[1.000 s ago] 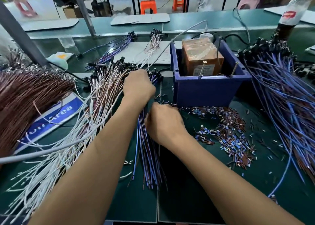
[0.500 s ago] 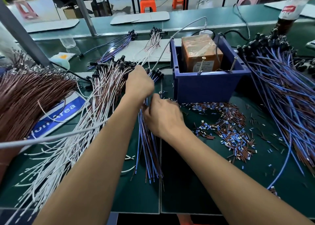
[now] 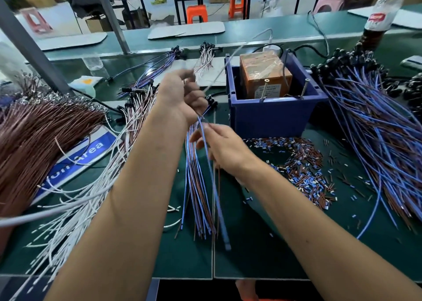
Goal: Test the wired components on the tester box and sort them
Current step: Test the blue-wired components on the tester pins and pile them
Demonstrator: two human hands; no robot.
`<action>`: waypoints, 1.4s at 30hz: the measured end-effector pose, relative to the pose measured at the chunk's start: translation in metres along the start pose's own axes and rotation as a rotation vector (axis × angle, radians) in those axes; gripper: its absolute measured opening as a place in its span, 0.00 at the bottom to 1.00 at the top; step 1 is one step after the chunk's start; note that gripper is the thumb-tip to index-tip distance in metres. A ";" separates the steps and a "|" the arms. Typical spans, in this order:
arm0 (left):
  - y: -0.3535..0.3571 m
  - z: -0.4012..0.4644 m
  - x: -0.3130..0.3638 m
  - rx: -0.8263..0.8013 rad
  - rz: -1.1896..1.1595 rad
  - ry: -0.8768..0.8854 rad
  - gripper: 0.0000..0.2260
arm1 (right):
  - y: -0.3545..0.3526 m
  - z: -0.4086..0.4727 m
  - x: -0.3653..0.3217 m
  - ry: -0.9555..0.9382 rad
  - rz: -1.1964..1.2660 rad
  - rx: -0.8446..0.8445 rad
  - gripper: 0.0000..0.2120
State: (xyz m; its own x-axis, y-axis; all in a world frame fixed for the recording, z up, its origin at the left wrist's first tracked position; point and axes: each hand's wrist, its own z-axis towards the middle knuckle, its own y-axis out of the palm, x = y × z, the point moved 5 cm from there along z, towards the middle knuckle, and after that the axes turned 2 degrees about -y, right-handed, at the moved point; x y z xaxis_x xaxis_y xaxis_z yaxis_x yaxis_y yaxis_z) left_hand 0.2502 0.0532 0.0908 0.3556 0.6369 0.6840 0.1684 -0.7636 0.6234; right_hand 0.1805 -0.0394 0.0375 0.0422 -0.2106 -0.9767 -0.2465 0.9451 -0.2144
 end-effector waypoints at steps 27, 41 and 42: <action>0.030 -0.038 -0.078 -0.694 0.502 0.152 0.18 | -0.167 -0.051 0.027 -0.305 0.639 0.334 0.16; 0.044 -0.025 -0.116 -0.500 1.066 0.525 0.15 | -0.147 -0.049 0.028 -0.347 0.291 0.409 0.15; 0.042 -0.023 -0.118 -0.492 1.066 0.520 0.15 | -0.145 -0.049 0.027 -0.368 0.280 0.402 0.14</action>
State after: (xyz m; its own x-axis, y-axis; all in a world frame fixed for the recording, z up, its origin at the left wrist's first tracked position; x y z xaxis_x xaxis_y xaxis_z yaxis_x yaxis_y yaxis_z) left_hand 0.1938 -0.0510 0.0452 -0.3140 -0.2102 0.9258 -0.3717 -0.8701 -0.3236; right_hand 0.1703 -0.1946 0.0427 0.3782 0.0920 -0.9211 0.0850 0.9874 0.1335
